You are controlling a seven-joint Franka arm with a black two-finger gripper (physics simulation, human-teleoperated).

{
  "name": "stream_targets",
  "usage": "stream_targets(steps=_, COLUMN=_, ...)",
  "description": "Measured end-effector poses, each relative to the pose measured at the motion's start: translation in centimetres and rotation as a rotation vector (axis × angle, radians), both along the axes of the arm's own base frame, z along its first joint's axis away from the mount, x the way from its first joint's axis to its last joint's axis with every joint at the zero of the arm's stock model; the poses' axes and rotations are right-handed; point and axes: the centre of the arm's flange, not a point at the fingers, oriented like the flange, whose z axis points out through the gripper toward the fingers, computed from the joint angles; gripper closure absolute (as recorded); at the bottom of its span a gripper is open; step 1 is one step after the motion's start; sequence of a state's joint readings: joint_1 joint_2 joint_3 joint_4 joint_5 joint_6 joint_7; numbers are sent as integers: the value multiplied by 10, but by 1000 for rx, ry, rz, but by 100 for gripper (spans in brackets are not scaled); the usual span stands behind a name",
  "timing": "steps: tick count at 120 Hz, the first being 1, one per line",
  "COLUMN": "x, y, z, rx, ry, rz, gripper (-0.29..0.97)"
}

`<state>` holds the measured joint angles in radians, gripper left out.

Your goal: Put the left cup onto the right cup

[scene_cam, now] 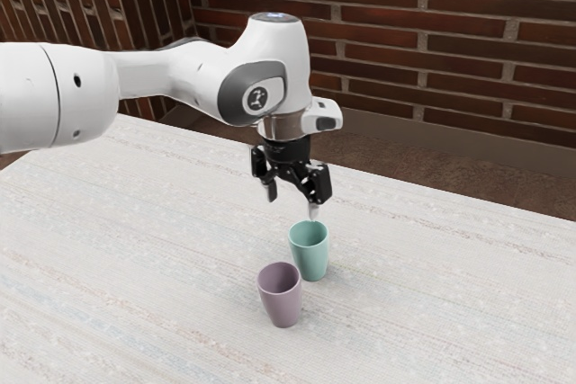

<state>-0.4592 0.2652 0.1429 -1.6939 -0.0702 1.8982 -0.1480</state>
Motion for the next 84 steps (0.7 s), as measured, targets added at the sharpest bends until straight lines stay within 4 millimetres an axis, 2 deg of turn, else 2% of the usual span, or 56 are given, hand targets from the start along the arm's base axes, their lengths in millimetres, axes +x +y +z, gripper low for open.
stream_targets(steps=84, x=14, y=-13, z=-60, rx=-9, ry=27, rz=60, gripper=0)
